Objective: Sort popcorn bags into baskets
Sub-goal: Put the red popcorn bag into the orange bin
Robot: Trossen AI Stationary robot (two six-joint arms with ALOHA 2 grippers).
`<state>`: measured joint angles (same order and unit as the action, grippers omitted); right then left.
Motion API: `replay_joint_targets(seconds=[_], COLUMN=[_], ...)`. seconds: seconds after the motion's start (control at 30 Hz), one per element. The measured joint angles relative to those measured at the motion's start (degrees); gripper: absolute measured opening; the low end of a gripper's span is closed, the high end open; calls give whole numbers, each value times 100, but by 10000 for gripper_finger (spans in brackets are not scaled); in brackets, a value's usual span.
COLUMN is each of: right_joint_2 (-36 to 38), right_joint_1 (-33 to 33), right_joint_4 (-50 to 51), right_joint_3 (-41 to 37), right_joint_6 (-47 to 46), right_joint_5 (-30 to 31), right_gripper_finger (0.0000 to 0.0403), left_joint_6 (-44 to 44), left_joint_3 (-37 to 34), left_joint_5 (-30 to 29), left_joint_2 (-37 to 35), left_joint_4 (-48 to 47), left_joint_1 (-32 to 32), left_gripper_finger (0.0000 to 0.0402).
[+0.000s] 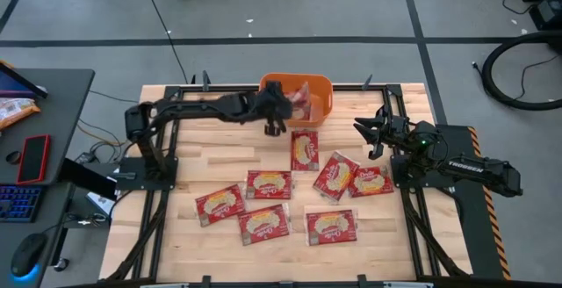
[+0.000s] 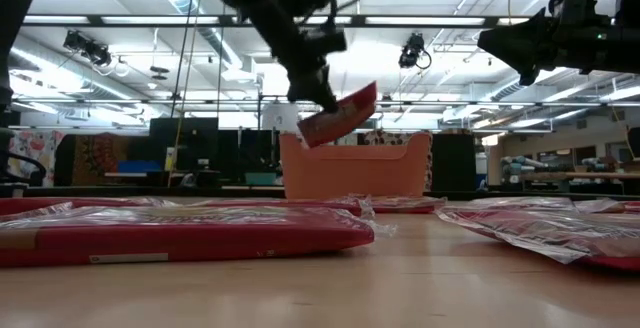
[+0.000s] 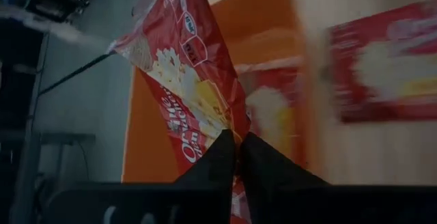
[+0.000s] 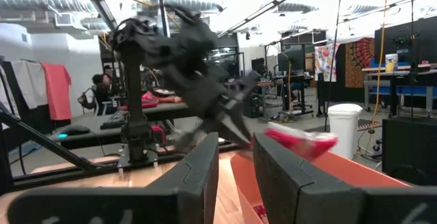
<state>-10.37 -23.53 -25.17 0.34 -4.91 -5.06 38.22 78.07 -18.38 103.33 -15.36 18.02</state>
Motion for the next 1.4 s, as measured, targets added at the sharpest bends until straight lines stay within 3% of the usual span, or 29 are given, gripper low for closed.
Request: replay_joint_targets(seconds=[0.2,0.3,0.47,0.67,0.87,1.1,1.4], right_joint_2=[-2,-2,0,-1,-2,0,-2], right_joint_1=[-2,-2,-2,0,0,0,-1], right_joint_4=[2,1,0,-2,0,0,0], right_joint_3=[0,0,0,0,0,0,0], right_joint_6=[0,0,0,0,0,0,0], right_joint_5=[0,2,0,0,0,0,-2], right_gripper_finger=[96,96,96,96,96,96,96], left_joint_6=[-101,-160,-590,-1356,-2973,-4964,-7303], left_joint_3=[-64,-33,307,406,404,400,399], left_joint_5=[-132,-146,-75,1441,2015,1943,1313], left_joint_2=[300,254,195,197,197,248,281], left_joint_4=[326,488,-227,-1851,-3239,-4099,-4839], left_joint_1=[291,61,-505,-1161,-1640,-2269,-3699], left_gripper_finger=[84,131,177,182,182,182,183])
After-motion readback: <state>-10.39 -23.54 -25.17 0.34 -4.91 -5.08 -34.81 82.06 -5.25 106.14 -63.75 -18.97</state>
